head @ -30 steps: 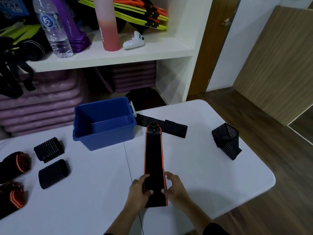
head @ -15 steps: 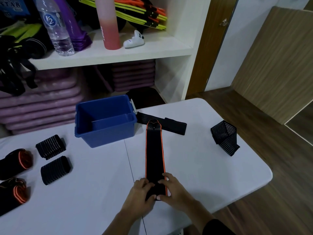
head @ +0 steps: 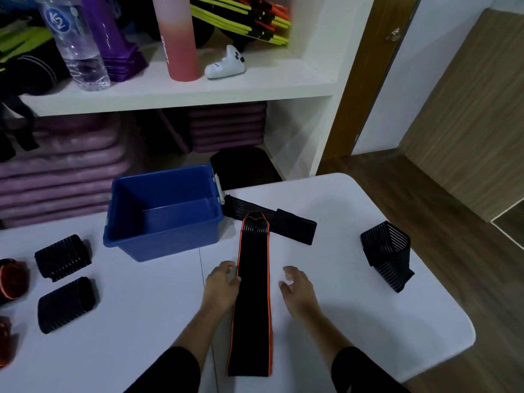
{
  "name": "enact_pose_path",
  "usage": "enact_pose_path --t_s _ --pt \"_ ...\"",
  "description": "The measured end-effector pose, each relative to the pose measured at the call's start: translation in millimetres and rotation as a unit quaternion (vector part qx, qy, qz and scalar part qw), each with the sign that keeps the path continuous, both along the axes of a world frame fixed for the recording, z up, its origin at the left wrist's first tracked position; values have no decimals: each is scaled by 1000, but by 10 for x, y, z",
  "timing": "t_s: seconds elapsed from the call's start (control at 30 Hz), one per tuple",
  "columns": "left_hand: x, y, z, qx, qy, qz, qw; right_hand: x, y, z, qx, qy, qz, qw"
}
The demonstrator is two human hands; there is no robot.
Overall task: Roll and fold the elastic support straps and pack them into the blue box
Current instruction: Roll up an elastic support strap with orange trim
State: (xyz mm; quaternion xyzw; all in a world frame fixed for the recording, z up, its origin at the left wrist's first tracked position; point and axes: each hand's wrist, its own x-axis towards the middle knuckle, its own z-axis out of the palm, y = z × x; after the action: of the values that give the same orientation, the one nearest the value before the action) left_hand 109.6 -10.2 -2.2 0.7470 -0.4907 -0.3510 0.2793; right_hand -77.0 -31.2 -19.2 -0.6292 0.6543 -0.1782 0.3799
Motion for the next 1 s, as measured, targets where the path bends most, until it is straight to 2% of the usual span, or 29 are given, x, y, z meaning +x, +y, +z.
enact_pose_path --t_s 0.2,0.43,0.7,1.0 --pt "-101 -725 -23 20 -10 -15 1000 192 -819 -61 21 -23 -13 999" --pt "-123 -1258 -200 -9 -41 42 998 473 -1363 -152 21 -94 -20 995" --pt "-137 -1414 -332 38 8 157 987 462 -1430 -275 -18 -112 -61 992" --pt "-180 -1495 -317 70 -15 187 980 484 -1488 -311 -62 -68 -38 995"
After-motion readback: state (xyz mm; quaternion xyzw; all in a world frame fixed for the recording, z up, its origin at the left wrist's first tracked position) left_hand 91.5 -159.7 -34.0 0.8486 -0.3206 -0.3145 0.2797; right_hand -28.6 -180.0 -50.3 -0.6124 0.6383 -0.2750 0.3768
